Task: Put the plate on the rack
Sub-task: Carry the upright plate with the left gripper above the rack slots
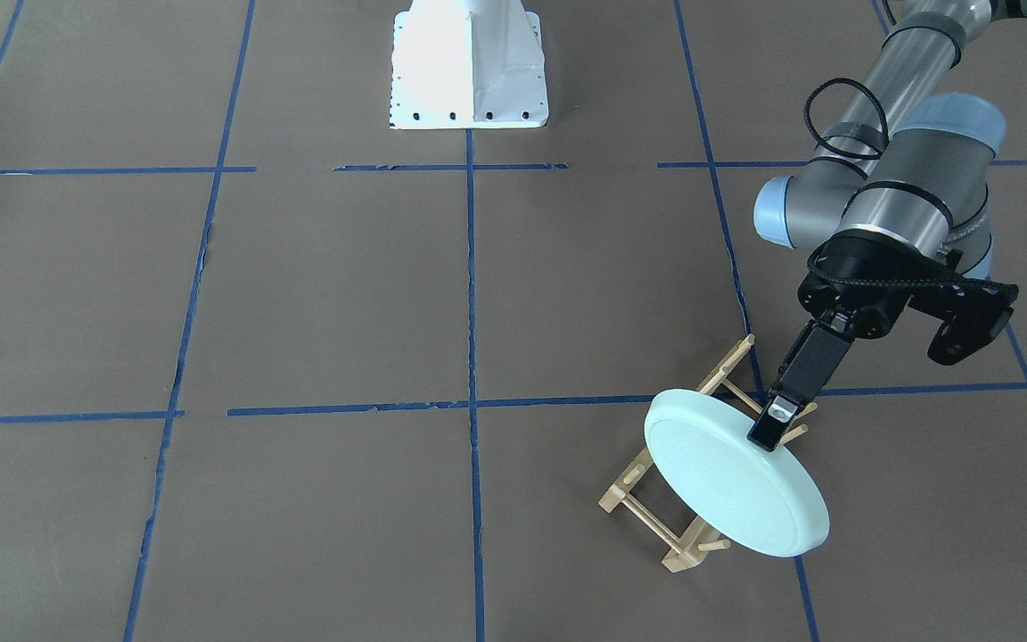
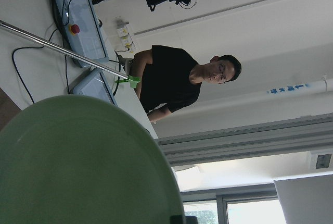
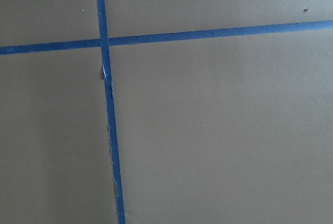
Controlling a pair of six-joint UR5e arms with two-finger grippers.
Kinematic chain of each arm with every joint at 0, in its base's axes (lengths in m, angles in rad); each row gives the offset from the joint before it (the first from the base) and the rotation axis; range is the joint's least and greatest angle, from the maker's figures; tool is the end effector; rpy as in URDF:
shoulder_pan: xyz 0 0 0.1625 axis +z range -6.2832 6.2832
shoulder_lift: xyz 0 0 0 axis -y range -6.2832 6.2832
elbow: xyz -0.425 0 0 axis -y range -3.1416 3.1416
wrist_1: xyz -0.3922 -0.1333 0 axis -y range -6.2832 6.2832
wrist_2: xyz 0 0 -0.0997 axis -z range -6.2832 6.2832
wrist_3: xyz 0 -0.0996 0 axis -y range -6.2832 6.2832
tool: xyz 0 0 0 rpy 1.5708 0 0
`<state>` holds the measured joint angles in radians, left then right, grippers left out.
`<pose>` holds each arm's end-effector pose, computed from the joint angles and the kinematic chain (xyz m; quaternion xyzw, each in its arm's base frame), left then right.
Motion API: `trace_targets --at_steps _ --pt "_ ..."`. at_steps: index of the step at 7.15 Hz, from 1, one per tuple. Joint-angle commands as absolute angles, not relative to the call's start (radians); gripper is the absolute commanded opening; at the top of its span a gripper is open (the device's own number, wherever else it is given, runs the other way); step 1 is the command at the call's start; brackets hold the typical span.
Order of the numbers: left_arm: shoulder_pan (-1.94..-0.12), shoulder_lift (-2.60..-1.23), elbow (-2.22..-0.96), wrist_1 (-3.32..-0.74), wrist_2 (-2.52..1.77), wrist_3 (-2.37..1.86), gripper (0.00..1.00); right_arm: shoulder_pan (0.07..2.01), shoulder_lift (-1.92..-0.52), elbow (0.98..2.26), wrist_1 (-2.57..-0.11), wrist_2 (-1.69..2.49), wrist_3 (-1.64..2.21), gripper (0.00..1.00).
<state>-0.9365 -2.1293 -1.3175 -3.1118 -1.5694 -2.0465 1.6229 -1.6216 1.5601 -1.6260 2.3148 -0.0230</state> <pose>0.2884 -0.6172 0.2820 0.1825 0.7763 -0.3919 0.4587 0.0897 -0.4563 0.6954 -0.0407 -0.3646 0.0347 0.9296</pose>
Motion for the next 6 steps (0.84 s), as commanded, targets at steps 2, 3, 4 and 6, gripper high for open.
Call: trace_targets --at_steps 2,3,4,6 --pt "-0.907 -2.126 -1.318 -3.116 -1.519 -2.108 0.00 1.623 -1.621 1.560 -1.626 2.315 -0.023 1.00" --pt "-0.907 -2.125 -1.318 -3.116 -1.519 -2.118 0.00 1.623 -1.621 1.560 -1.626 2.315 -0.023 1.00" --pt "-0.907 -2.102 -1.324 -3.120 -1.519 -2.128 0.00 1.623 -1.621 1.560 -1.626 2.315 -0.023 1.00" --pt "-0.907 -2.094 -1.319 -3.126 -1.517 -2.129 0.00 1.623 -1.621 1.560 -1.626 2.315 -0.023 1.00"
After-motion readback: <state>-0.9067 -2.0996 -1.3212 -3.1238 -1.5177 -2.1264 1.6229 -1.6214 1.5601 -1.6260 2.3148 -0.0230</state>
